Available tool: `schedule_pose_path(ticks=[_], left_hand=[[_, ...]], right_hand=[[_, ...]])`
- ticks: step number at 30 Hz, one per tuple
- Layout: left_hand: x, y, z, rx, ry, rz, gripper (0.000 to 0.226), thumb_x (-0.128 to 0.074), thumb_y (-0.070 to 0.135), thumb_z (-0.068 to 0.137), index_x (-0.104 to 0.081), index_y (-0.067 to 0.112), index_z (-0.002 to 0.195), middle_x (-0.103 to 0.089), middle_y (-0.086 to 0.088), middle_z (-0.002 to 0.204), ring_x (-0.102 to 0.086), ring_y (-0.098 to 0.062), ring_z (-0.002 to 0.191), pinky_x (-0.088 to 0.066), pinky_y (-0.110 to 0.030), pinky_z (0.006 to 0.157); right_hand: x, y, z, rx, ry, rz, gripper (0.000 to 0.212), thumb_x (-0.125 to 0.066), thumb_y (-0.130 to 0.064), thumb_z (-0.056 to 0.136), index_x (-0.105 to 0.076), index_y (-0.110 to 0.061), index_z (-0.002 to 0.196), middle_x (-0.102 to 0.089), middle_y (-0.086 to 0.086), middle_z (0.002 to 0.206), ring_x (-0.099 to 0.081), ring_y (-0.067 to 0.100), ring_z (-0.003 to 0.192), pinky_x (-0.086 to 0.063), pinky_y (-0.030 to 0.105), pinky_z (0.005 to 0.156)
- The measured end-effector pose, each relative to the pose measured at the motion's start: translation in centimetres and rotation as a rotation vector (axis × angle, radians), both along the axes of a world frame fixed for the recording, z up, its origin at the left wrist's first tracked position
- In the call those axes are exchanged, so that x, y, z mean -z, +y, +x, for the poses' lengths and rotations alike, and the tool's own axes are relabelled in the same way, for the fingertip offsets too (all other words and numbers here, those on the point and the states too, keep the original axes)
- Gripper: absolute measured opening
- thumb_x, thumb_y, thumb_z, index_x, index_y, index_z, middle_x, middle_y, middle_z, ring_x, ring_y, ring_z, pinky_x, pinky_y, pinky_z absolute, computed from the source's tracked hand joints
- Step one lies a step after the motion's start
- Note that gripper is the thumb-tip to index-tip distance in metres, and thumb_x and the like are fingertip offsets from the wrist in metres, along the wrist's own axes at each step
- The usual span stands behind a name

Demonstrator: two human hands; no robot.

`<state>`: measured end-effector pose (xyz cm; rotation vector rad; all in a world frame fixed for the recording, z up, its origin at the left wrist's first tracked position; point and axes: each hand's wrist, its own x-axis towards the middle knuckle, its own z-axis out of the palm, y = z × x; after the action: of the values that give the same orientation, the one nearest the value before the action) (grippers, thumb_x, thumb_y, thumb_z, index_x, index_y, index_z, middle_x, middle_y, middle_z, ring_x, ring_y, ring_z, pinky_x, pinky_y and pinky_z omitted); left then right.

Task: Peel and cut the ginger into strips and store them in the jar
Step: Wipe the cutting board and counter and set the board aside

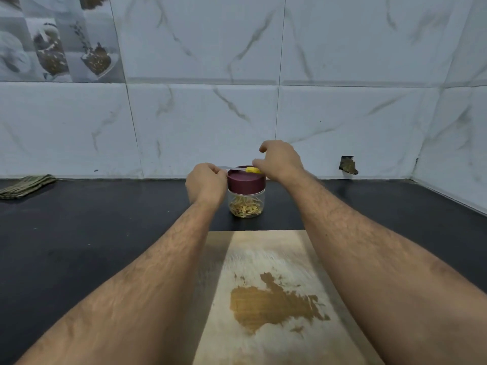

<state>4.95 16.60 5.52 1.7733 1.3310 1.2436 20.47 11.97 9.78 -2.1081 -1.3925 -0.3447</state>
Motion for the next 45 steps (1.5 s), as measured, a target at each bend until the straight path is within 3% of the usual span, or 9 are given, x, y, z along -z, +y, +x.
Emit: schedule_pose_path(ticks=[4, 8, 13, 20, 24, 29, 37, 42, 45], left_hand=[[-0.8, -4.2, 0.3, 0.089, -0.035, 0.098, 0.023, -0.058, 0.032, 0.091, -0.069, 0.018, 0.077, -0.071, 0.002, 0.068, -0.070, -0.018, 0.074, -0.056, -0.033, 0.071], [-0.8, -8.0, 3.1, 0.324, -0.119, -0.030, 0.027, -0.059, 0.024, 0.089, -0.067, 0.011, 0.068, -0.071, -0.004, 0.064, -0.072, -0.027, 0.067, -0.061, -0.044, 0.066], [1.1, -9.7, 9.8, 0.585, 0.046, -0.154, 0.018, -0.056, 0.018, 0.093, -0.065, 0.015, 0.077, -0.066, -0.006, 0.074, -0.067, -0.026, 0.066, -0.060, -0.049, 0.080], [2.1, -8.0, 15.5, 0.477, 0.296, -0.098, 0.035, -0.045, 0.003, 0.093, -0.057, -0.001, 0.125, -0.060, -0.018, 0.130, -0.054, -0.034, 0.123, -0.044, -0.035, 0.096], [2.2, -6.4, 17.3, 0.442, 0.384, -0.062, 0.029, -0.045, 0.002, 0.093, -0.057, -0.004, 0.119, -0.060, -0.020, 0.126, -0.055, -0.034, 0.119, -0.044, -0.036, 0.094], [2.6, -5.2, 19.3, 0.436, 0.403, -0.107, 0.027, -0.046, 0.002, 0.092, -0.057, -0.005, 0.115, -0.061, -0.020, 0.123, -0.057, -0.034, 0.115, -0.046, -0.036, 0.087], [3.4, -5.5, 19.4, 0.401, 0.262, -0.181, 0.026, -0.051, 0.015, 0.093, -0.059, -0.002, 0.110, -0.064, -0.021, 0.116, -0.061, -0.036, 0.109, -0.047, -0.032, 0.079], [2.6, -8.5, 16.8, 0.468, -0.122, -0.494, 0.042, -0.048, 0.044, 0.099, -0.057, 0.005, 0.110, -0.065, -0.017, 0.101, -0.065, -0.028, 0.077, -0.059, -0.037, 0.068], [2.6, -11.3, 14.2, 0.512, -0.321, -0.624, 0.034, -0.054, 0.037, 0.099, -0.061, 0.005, 0.110, -0.067, -0.014, 0.085, -0.064, -0.022, 0.060, -0.055, -0.030, 0.053]], right_hand=[[0.1, -3.0, 3.3, 0.095, 0.049, 0.130, 0.039, -0.059, -0.025, 0.089, -0.063, -0.016, 0.127, -0.059, 0.009, 0.130, -0.057, 0.030, 0.115, -0.049, 0.039, 0.094], [2.1, -6.7, 7.9, 0.237, 0.179, 0.114, 0.040, -0.058, -0.018, 0.091, -0.058, -0.016, 0.130, -0.053, 0.014, 0.134, -0.058, 0.033, 0.112, -0.048, 0.036, 0.089], [5.7, -9.2, 11.5, 0.290, 0.266, -0.014, 0.038, -0.061, -0.011, 0.089, -0.057, -0.011, 0.127, -0.058, 0.012, 0.130, -0.057, 0.030, 0.115, -0.047, 0.033, 0.086], [7.5, -7.3, 14.7, 0.158, 0.232, -0.149, 0.056, -0.070, -0.014, 0.084, -0.052, -0.015, 0.137, -0.054, 0.012, 0.137, -0.055, 0.030, 0.120, -0.048, 0.037, 0.098], [7.7, -5.0, 15.5, 0.099, 0.235, -0.306, 0.066, -0.078, -0.027, 0.075, -0.052, -0.027, 0.135, -0.055, 0.010, 0.135, -0.055, 0.032, 0.119, -0.048, 0.040, 0.099], [9.2, -3.2, 15.7, 0.178, 0.175, -0.310, 0.036, -0.066, -0.023, 0.085, -0.062, -0.034, 0.120, -0.059, 0.002, 0.128, -0.055, 0.030, 0.116, -0.049, 0.035, 0.093], [8.1, -5.1, 14.7, 0.157, 0.418, -0.091, 0.018, -0.070, -0.001, 0.082, -0.065, -0.017, 0.086, -0.065, 0.005, 0.097, -0.062, 0.024, 0.100, -0.046, 0.024, 0.074], [5.6, -10.5, 12.5, -0.007, 0.494, 0.040, 0.017, -0.075, -0.005, 0.080, -0.066, -0.019, 0.084, -0.064, -0.001, 0.087, -0.057, 0.015, 0.084, -0.039, 0.020, 0.070], [4.8, -14.8, 9.4, -0.107, 0.479, 0.027, 0.028, -0.076, -0.003, 0.076, -0.061, -0.027, 0.075, -0.063, -0.006, 0.078, -0.058, 0.013, 0.078, -0.043, 0.022, 0.067]])
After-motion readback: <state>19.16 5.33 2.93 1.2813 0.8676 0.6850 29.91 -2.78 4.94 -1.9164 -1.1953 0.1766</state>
